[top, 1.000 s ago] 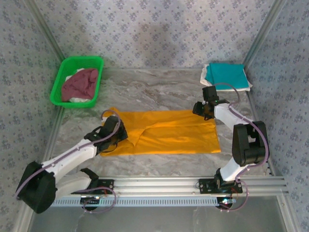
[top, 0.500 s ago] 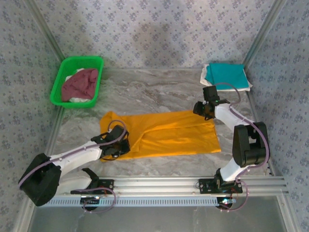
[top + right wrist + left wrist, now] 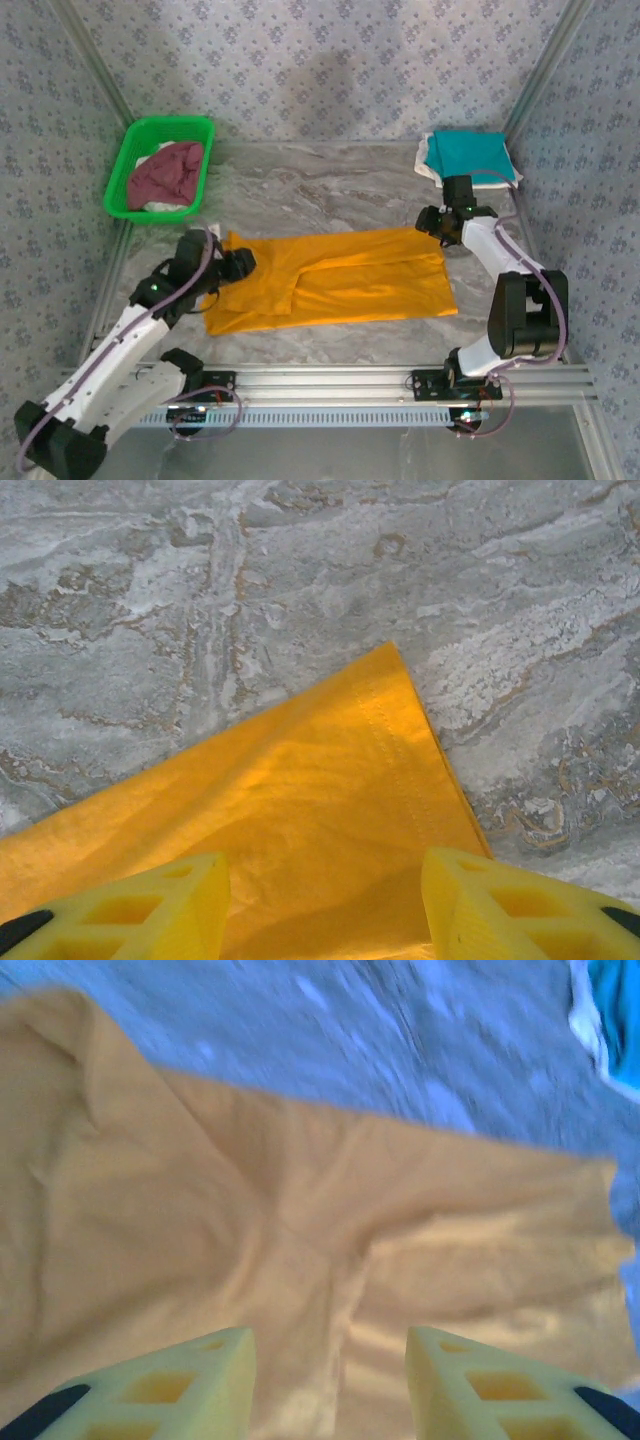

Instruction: Fold and stack the t-shirts

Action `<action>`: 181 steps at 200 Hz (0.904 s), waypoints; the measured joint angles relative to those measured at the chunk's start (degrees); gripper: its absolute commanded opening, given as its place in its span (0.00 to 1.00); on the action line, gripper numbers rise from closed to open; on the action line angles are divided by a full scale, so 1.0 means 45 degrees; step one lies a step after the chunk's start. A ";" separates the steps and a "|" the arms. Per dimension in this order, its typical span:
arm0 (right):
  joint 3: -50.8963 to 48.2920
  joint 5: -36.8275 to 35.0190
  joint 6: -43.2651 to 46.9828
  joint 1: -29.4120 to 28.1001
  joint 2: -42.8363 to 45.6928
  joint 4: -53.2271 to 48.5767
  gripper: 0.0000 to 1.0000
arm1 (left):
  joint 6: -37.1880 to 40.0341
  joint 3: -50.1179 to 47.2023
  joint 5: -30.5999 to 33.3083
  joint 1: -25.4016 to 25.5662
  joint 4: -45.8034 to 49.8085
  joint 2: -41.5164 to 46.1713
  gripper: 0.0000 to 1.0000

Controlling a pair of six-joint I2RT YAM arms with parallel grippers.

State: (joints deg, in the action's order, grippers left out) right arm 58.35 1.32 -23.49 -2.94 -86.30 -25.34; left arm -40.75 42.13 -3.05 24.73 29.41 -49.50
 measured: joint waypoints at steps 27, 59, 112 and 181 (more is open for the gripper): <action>0.0073 0.0641 -0.0010 0.0204 -0.0476 -0.0199 0.52 | 0.0709 0.0321 -0.0374 -0.1010 -0.1394 -0.3002 0.27; 0.0073 0.1608 -0.0063 0.1263 -0.1375 -0.0413 0.48 | 0.1049 0.0321 -0.0816 -0.1923 -0.2608 -0.6164 0.27; 0.0068 0.2157 -0.0262 0.1564 -0.1967 -0.0724 0.36 | 0.1418 0.0350 -0.0952 -0.2963 -0.3740 -0.8500 0.24; -0.0942 0.2302 -0.0427 0.1137 -0.1559 -0.0903 0.09 | 0.1817 0.1035 -0.1141 -0.3079 -0.4167 -0.9617 0.21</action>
State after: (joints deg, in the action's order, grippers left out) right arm 54.11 11.68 -25.41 2.17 -93.32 -29.41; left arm -32.58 46.78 -8.19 10.87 10.66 -92.77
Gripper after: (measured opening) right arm 0.145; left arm 0.211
